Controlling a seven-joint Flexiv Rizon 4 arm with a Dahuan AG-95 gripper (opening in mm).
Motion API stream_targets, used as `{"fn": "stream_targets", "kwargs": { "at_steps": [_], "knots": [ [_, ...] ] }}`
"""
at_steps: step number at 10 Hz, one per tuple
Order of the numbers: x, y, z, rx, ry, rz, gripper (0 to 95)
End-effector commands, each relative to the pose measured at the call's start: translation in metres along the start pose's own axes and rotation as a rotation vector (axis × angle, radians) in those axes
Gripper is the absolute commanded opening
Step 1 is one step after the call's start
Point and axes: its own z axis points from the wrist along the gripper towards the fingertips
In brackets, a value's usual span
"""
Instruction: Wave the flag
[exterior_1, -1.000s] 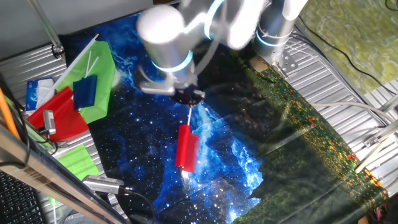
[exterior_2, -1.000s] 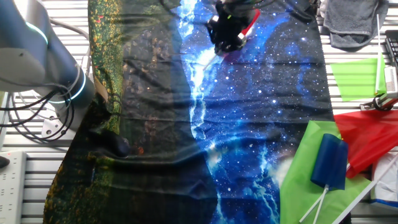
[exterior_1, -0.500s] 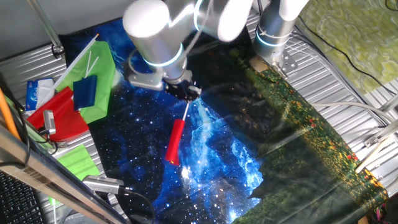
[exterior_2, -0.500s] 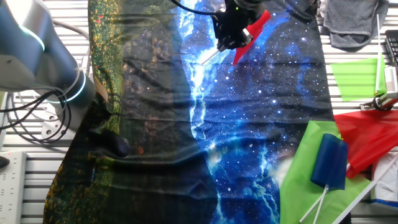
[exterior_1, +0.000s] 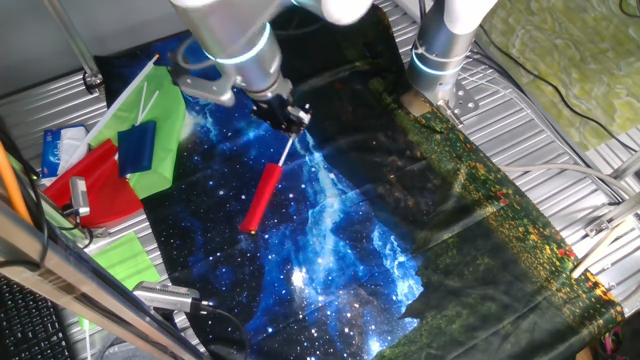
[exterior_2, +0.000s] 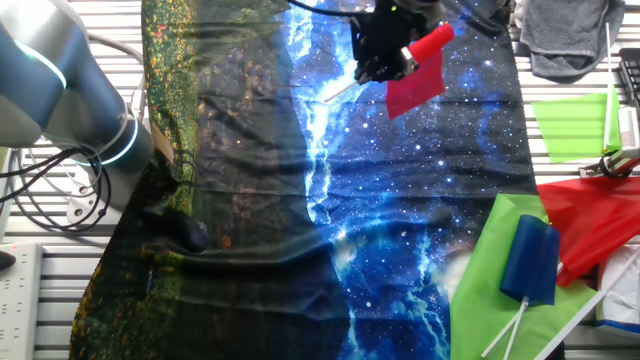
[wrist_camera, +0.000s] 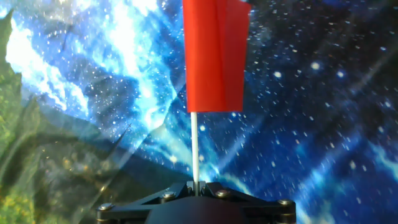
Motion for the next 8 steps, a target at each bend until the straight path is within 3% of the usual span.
{"fn": "stream_targets", "kwargs": {
  "at_steps": [1, 2, 4, 5, 6, 8],
  "knots": [
    [0.012, -0.009, -0.009, 0.128, 0.069, -0.001, 0.0],
    [0.018, -0.017, -0.010, 0.157, 0.086, -0.027, 0.0],
    [0.031, -0.037, -0.014, 0.322, 0.166, -0.135, 0.0],
    [0.035, -0.042, -0.015, 0.349, 0.182, -0.141, 0.0],
    [0.039, -0.045, -0.014, 0.323, 0.142, -0.172, 0.0],
    [0.029, -0.046, -0.013, 0.155, -0.044, -0.267, 0.0]
  ]
}}
